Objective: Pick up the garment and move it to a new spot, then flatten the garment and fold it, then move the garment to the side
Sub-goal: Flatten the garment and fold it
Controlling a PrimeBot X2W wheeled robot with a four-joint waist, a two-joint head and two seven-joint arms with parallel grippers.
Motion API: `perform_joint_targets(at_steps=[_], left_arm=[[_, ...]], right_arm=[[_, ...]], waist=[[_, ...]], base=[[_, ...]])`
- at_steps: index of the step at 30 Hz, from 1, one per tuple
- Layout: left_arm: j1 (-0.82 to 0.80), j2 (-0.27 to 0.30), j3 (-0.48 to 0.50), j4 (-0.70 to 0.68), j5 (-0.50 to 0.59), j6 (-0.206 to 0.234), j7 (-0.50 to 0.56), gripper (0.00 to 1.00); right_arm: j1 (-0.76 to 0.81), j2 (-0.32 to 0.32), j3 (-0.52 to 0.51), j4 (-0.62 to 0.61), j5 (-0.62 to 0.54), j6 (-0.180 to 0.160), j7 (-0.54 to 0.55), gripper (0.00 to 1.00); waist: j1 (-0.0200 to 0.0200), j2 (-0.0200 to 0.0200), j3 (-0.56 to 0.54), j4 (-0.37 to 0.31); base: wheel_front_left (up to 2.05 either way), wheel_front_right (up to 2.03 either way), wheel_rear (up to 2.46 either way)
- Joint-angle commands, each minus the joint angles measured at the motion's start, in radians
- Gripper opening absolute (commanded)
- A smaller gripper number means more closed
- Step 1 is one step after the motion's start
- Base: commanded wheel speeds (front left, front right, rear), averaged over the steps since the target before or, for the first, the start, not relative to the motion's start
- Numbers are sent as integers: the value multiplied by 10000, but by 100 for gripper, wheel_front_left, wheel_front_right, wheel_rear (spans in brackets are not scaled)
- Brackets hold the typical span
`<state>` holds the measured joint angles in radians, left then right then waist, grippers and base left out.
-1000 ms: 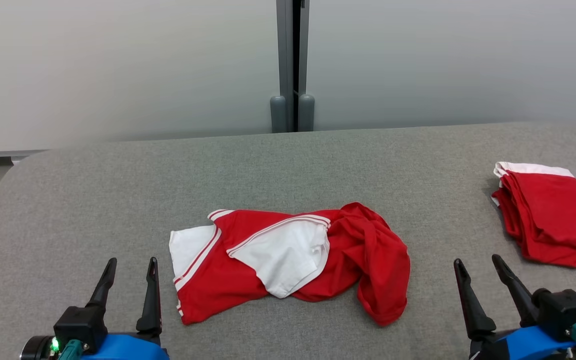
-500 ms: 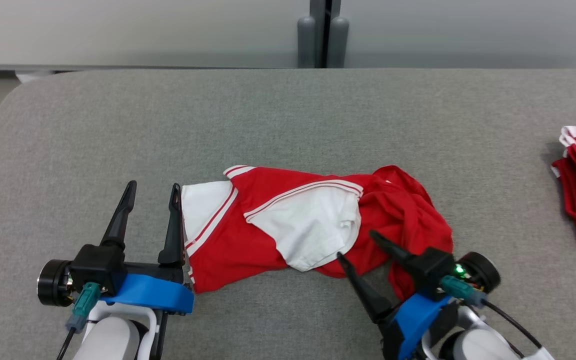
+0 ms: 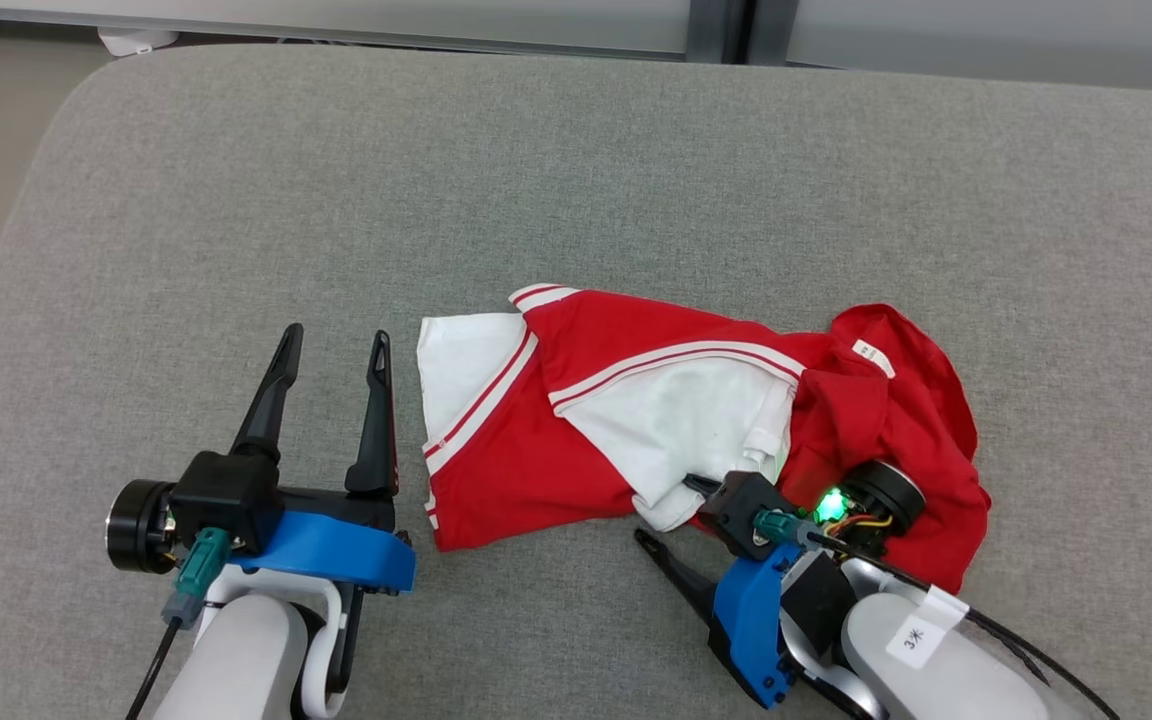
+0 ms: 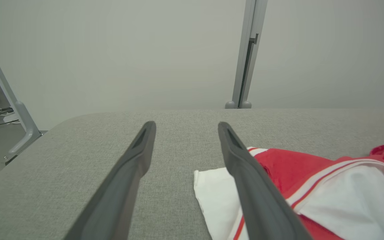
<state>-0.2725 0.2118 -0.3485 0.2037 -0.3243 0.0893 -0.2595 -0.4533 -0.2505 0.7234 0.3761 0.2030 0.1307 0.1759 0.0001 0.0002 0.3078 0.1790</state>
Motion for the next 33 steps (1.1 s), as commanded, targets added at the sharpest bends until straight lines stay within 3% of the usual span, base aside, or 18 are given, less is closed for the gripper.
perform_joint_targets(at_steps=[1, 2, 3, 10, 16, 24, 33], left_arm=[[-225, -44, 49, 53, 90, -32, -56, 100], [-247, -63, 65, 76, 99, -48, -61, 100], [-259, -82, 95, 72, 106, -57, -62, 100], [52, -96, 359, 4, 259, -68, -61, 100], [193, -51, 497, -49, 368, -128, -61, 100], [171, -83, 542, -105, 451, -198, -62, 100], [83, -125, 521, -49, 523, -274, -63, 100]], right_arm=[[-120, -105, 380, 403, 247, 2, 293, 47], [-176, -112, 504, 445, 392, 13, 286, 9], [-230, -145, 563, 456, 512, 16, 251, 0], [-197, -457, 258, -734, 1106, 2, -430, 0], [238, -557, -785, -2107, 1397, 0, -805, 0], [1121, 293, -3874, -2567, 1577, 0, -1144, 0], [2132, 1462, -7286, -1377, 1873, 0, -1639, 0]], waist=[[-1, -2, 67, 40], [-1, -2, 81, 41], [-1, -2, 87, 36], [-1, -2, -133, -272], [-1, -2, -354, -604], [-1, -2, -339, -792], [-1, -2, -124, -899]], base=[[0, 0, 0], [0, 0, 0], [0, 0, 0], [0, 0, 0], [0, 0, 0], [0, 0, 0], [0, 0, 0]])
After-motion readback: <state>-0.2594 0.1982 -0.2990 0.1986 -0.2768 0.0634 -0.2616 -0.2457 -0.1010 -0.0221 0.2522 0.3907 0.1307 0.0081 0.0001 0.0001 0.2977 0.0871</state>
